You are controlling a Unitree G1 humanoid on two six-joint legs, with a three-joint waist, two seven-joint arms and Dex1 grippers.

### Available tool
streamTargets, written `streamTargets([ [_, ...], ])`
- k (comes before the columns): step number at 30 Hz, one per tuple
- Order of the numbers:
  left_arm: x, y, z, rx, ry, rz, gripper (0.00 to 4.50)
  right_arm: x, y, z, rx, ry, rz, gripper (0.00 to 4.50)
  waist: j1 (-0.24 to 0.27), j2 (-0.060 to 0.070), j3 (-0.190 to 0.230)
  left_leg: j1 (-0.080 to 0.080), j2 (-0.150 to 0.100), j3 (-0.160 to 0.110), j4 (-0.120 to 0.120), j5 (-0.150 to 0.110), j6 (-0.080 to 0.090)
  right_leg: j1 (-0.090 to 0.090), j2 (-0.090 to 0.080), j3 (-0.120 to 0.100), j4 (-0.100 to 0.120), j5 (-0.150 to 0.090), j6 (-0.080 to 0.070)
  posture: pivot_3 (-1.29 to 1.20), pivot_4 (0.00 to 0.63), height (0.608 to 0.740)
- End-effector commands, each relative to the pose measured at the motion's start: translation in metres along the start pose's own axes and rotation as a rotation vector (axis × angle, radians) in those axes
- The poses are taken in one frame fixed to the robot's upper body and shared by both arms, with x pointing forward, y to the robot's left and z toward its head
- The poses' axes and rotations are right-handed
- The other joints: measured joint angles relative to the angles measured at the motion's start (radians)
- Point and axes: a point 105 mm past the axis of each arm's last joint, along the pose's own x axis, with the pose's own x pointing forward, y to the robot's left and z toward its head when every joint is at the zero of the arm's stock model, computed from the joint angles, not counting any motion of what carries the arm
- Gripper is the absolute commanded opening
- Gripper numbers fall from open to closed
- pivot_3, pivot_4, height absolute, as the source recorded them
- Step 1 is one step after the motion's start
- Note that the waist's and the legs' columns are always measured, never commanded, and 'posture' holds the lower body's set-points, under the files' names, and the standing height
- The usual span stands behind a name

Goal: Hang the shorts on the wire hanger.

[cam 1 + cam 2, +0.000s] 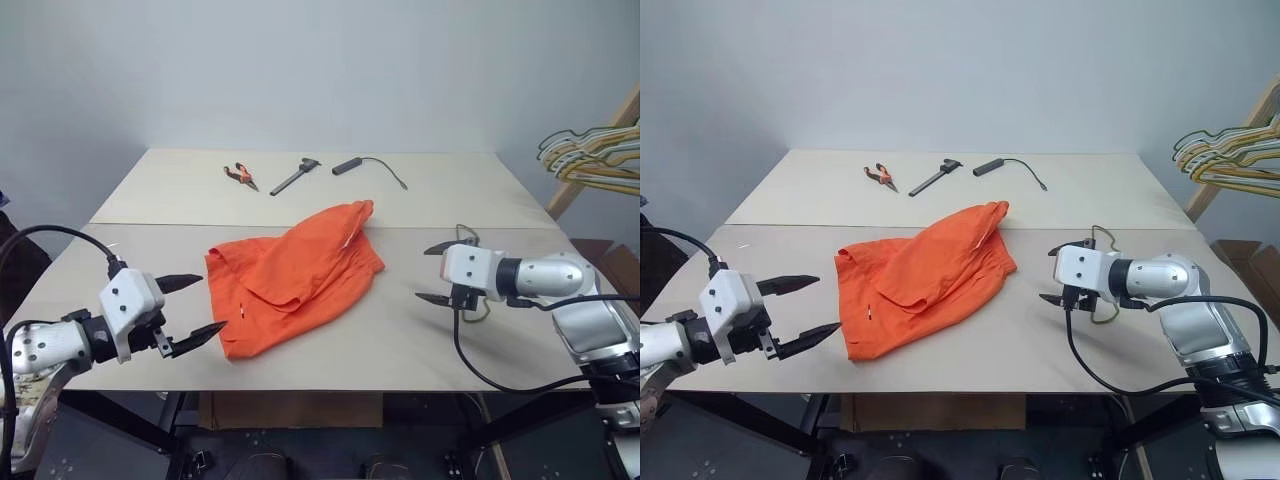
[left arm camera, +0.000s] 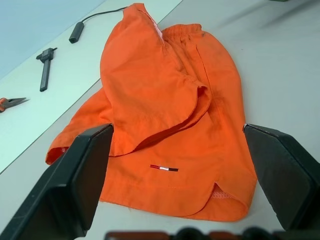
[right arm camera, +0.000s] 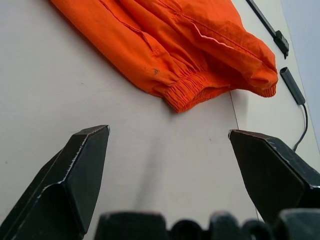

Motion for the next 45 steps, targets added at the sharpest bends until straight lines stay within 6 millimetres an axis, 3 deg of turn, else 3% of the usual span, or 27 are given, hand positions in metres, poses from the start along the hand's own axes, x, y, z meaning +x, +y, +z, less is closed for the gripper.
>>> streamTargets([
  [1,0.001,0.004,0.009,0.016,-0.029,0.011,4.5,-0.004,-0.01,0.01,-0.046,-0.027,-0.032,4.45,0.0,0.0,0.0,0.0,0.0,0.0,0.0,0.0,0.0,0.0,0.0,0.0,0.0,0.0,0.0,0.2,0.0,0.74],
  [13,0.002,0.002,0.008,0.02,-0.036,0.002,4.5,-0.003,-0.008,0.01,-0.049,-0.024,-0.028,4.45,0.001,0.0,0.0,0.0,0.0,0.0,0.0,0.0,0.0,0.0,0.0,0.0,0.0,0.0,0.0,0.19,0.0,0.74],
  [21,0.002,-0.011,-0.012,0.027,0.081,-0.069,4.5,0.011,-0.003,0.006,-0.054,-0.036,-0.008,4.45,-0.01,0.0,0.0,0.0,0.0,0.0,0.0,0.0,0.0,0.0,0.0,0.0,0.0,0.0,0.0,0.17,0.0,0.74],
  [26,0.002,-0.026,-0.026,0.014,0.164,-0.152,4.5,0.032,-0.003,0.003,-0.146,-0.016,-0.01,4.45,-0.02,0.0,0.0,0.001,0.0,0.001,0.0,0.0,0.0,0.0,0.0,0.0,0.0,0.0,-0.001,0.15,0.0,0.74],
  [30,0.003,-0.02,-0.021,0.031,0.155,-0.158,4.5,0.055,-0.001,0.001,-0.279,0.0,-0.026,4.45,-0.022,0.0,0.0,0.0,0.001,0.001,0.0,0.0,0.0,-0.001,0.0,0.0,0.0,-0.001,-0.001,0.14,0.0,0.74],
  [37,0.01,-0.019,-0.012,0.047,0.125,-0.171,4.5,0.099,-0.015,0.009,-0.459,-0.008,-0.119,4.45,-0.044,0.0,0.0,0.001,0.0,0.001,-0.001,0.002,-0.003,-0.001,0.0,0.0,0.002,0.0,-0.002,0.14,0.0,0.74],
  [45,0.009,-0.023,-0.014,0.035,0.128,-0.168,4.5,0.125,0.004,0.021,-0.593,-0.07,-0.019,4.45,-0.055,0.0,0.0,0.001,0.0,0.0,-0.003,0.002,-0.003,-0.002,0.0,0.0,0.002,0.0,-0.003,0.16,0.0,0.74],
])
